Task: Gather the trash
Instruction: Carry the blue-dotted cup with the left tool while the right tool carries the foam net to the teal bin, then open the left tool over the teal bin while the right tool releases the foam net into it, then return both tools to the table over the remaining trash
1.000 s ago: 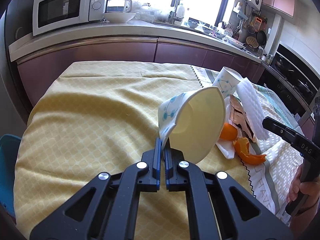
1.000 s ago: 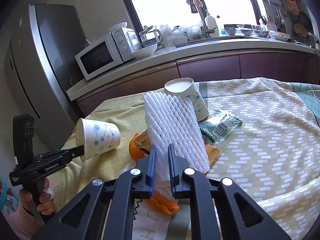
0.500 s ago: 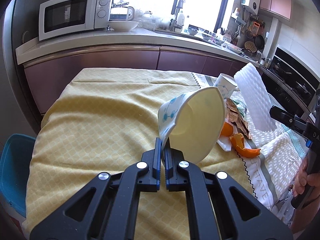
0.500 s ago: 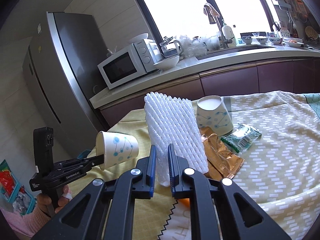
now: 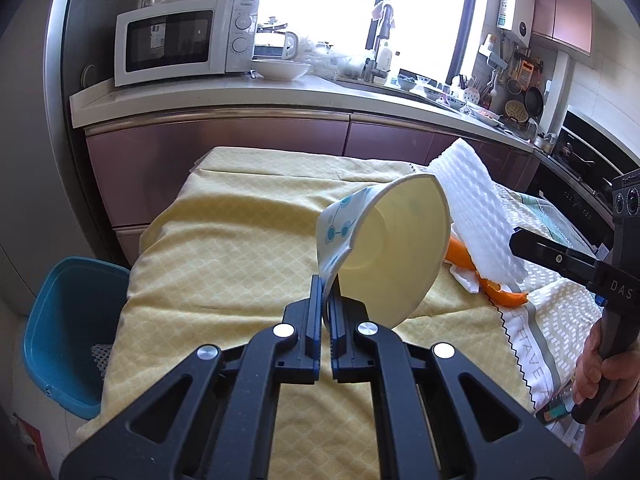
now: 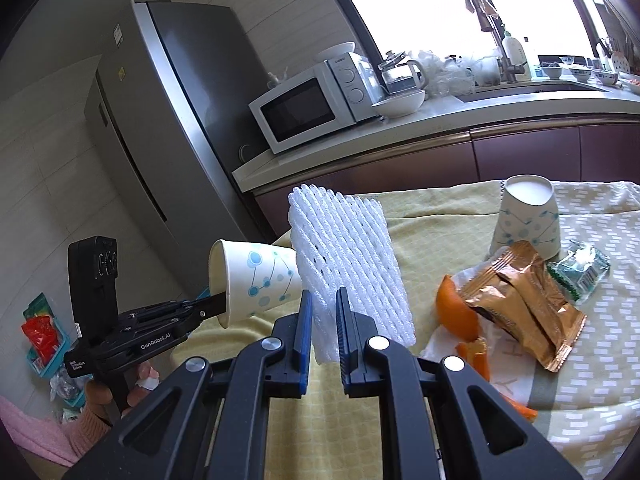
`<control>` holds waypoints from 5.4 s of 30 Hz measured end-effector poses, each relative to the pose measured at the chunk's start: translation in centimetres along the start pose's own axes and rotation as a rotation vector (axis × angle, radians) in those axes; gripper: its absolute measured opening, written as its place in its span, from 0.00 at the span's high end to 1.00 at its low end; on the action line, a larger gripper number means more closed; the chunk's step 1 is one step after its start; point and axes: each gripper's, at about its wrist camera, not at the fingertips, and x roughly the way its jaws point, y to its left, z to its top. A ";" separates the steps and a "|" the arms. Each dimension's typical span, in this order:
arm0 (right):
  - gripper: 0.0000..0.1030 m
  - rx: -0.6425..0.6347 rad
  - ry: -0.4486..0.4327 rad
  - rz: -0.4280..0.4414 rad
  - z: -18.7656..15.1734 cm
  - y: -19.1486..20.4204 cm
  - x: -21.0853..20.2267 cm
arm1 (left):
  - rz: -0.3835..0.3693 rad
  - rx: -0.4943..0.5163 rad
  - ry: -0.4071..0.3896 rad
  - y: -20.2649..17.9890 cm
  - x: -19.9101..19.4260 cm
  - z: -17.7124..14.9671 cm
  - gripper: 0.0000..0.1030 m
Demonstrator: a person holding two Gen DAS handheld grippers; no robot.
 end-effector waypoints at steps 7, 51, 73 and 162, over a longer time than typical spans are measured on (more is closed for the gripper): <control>0.90 -0.045 0.034 0.062 0.4 2.5 2.0 | 0.041 -0.024 -0.030 2.4 -2.4 -0.5 0.97; 0.90 -0.230 0.286 0.430 1.6 18.7 17.0 | 0.410 -0.326 -0.060 22.7 -10.3 -4.6 0.97; 0.89 -0.178 0.458 0.351 -0.7 19.9 25.4 | 0.476 -0.422 0.096 28.4 -2.8 -7.2 0.96; 0.43 0.066 -0.011 -0.291 3.7 -12.1 -1.9 | -0.229 0.170 0.138 -11.3 11.1 2.5 0.59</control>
